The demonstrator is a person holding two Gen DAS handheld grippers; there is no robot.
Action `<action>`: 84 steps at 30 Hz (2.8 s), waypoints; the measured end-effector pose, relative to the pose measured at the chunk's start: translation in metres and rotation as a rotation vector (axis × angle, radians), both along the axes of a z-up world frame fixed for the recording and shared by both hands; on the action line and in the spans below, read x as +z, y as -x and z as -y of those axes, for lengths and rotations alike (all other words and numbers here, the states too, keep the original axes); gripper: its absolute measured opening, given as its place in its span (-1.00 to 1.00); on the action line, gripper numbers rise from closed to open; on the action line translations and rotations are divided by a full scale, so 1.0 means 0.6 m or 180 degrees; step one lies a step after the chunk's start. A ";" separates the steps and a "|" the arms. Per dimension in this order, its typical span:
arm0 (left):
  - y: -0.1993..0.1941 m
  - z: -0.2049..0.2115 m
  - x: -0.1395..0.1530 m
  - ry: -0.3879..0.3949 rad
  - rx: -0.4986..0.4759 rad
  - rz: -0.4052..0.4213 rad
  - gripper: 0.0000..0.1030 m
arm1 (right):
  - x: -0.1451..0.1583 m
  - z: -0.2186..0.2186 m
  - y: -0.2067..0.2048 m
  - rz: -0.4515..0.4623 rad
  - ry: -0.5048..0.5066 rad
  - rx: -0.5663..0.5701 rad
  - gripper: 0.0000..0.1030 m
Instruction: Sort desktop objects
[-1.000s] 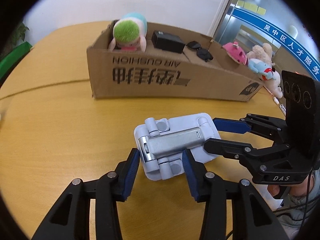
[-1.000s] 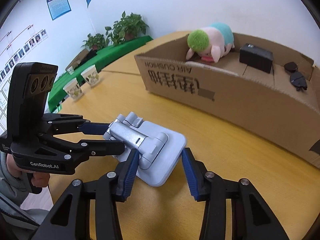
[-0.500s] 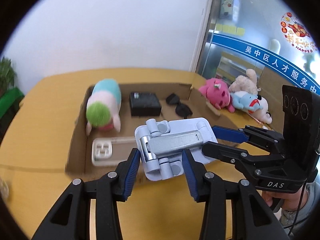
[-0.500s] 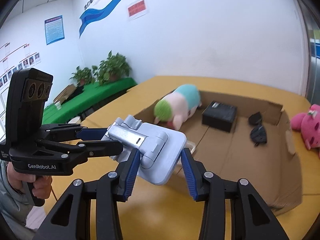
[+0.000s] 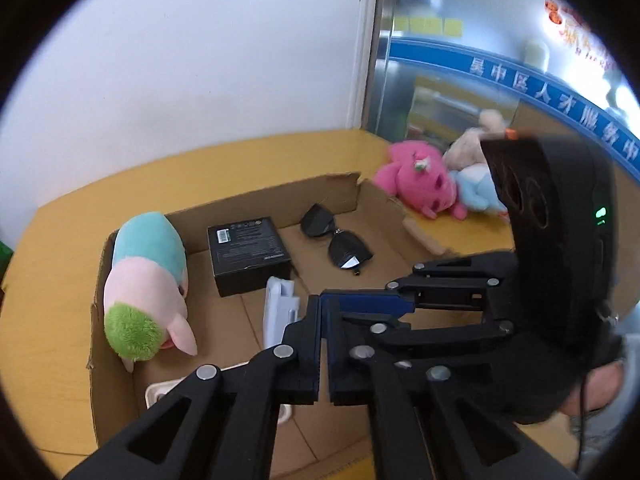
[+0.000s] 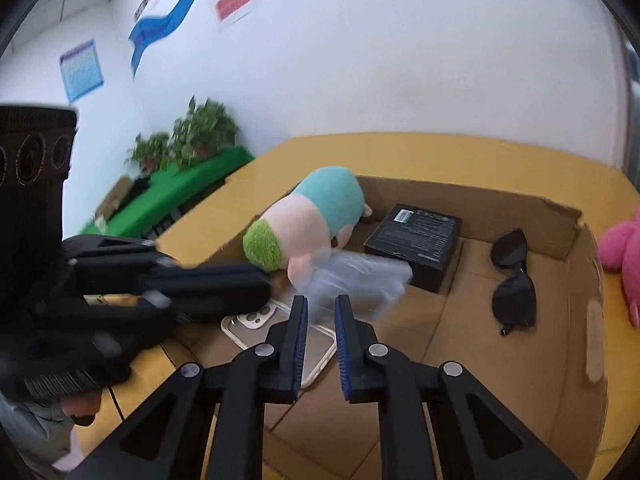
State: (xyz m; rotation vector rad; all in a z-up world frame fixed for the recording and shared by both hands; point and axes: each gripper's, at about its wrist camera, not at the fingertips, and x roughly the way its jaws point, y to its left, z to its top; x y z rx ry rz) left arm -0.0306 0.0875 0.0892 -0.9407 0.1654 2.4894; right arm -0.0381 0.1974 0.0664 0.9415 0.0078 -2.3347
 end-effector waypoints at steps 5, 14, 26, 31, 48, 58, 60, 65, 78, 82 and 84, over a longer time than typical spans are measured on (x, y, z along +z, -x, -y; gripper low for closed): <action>0.056 0.038 -0.046 -0.0238 0.0218 0.0362 -0.98 | -0.054 -0.027 0.048 0.0398 -0.0066 -0.0257 -0.83; 0.082 0.076 -0.068 -0.0315 0.0301 0.0614 -0.98 | -0.077 -0.064 0.075 0.0683 -0.0146 -0.0429 -0.53; 0.082 0.103 -0.087 -0.0281 0.0353 0.0767 -0.98 | -0.122 0.053 0.064 0.0963 -0.1435 0.0275 0.55; 0.082 0.113 -0.092 -0.0289 0.0375 0.0823 -0.98 | -0.161 0.085 0.098 0.1161 -0.1826 0.0457 0.34; 0.063 0.139 -0.116 -0.0334 0.0362 0.0942 -0.97 | -0.148 0.086 0.162 0.0749 -0.2486 0.1060 0.03; 0.054 0.125 -0.111 -0.0291 0.0278 0.0936 -0.97 | -0.139 0.068 0.126 0.0091 -0.2801 0.1566 0.01; 0.052 0.122 -0.110 -0.0278 0.0267 0.0933 -0.97 | -0.130 0.058 0.123 0.0063 -0.2724 0.1535 -0.04; 0.046 0.116 -0.100 -0.0264 0.0267 0.0901 -0.97 | -0.070 0.016 0.127 0.0174 -0.2278 0.1057 0.30; -0.050 0.105 -0.057 -0.0064 0.0957 -0.0105 0.51 | 0.020 -0.081 -0.127 -0.0247 -0.0507 -0.0862 0.99; -0.075 0.104 -0.078 -0.0066 0.1182 -0.0305 0.51 | -0.021 -0.094 -0.146 -0.0352 -0.0301 -0.1393 0.99; -0.083 0.100 -0.093 -0.0003 0.1270 -0.0389 0.51 | -0.038 -0.088 -0.156 -0.0527 -0.0269 -0.1528 0.99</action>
